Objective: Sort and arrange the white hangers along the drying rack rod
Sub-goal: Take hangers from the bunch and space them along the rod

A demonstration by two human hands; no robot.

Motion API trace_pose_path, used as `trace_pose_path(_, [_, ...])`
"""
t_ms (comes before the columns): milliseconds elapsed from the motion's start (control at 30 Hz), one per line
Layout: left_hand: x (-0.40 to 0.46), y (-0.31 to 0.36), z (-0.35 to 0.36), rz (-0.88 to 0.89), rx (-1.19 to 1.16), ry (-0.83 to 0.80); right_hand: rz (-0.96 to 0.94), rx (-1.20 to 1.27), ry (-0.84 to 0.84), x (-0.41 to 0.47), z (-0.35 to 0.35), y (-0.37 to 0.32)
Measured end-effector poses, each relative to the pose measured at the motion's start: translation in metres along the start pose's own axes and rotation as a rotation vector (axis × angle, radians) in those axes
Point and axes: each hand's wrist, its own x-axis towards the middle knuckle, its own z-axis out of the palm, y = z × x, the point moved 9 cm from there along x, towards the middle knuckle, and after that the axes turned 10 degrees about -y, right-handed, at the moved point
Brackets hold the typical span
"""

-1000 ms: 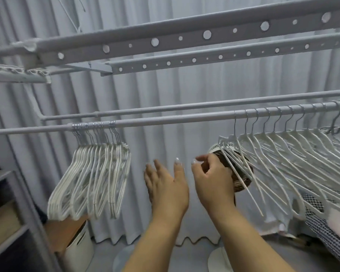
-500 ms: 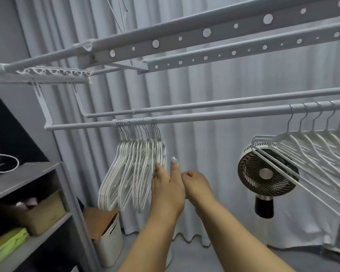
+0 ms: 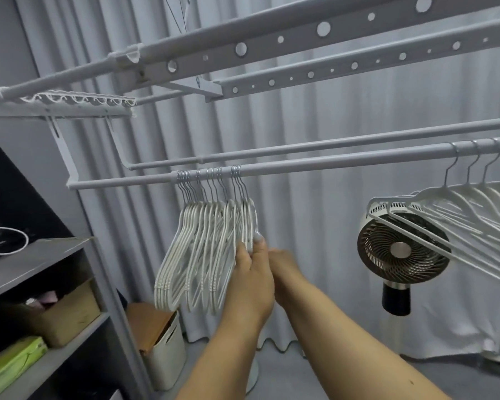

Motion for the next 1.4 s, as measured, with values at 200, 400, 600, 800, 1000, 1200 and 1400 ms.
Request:
trace_pose_path(200, [0.005,-0.006,-0.005,-0.028,-0.008,0.043,0.039,-0.023,-0.021,0.006,-0.001,-0.003])
trace_pose_path(400, [0.007,-0.010,-0.019,-0.024,-0.052,0.142,0.120,0.058,0.004,0.015,0.002,0.007])
trace_pose_path(600, [0.031,-0.051,-0.023,-0.076,-0.076,0.162,0.120,0.040,0.004,0.020,0.005,0.003])
trace_pose_path(800, [0.003,-0.012,-0.027,-0.049,0.083,0.175,0.108,0.047,0.030,0.021,0.000,0.003])
trace_pose_path(1000, [-0.005,0.003,-0.027,0.031,0.473,0.231,0.084,-0.015,0.084,0.020,-0.015,-0.002])
trace_pose_path(1200, [-0.001,0.006,-0.020,0.020,0.536,0.212,0.036,0.056,0.062,0.017,-0.020,-0.001])
trace_pose_path(1400, [0.012,-0.003,-0.006,-0.053,0.401,0.102,-0.040,0.142,0.091,0.008,-0.039,-0.005])
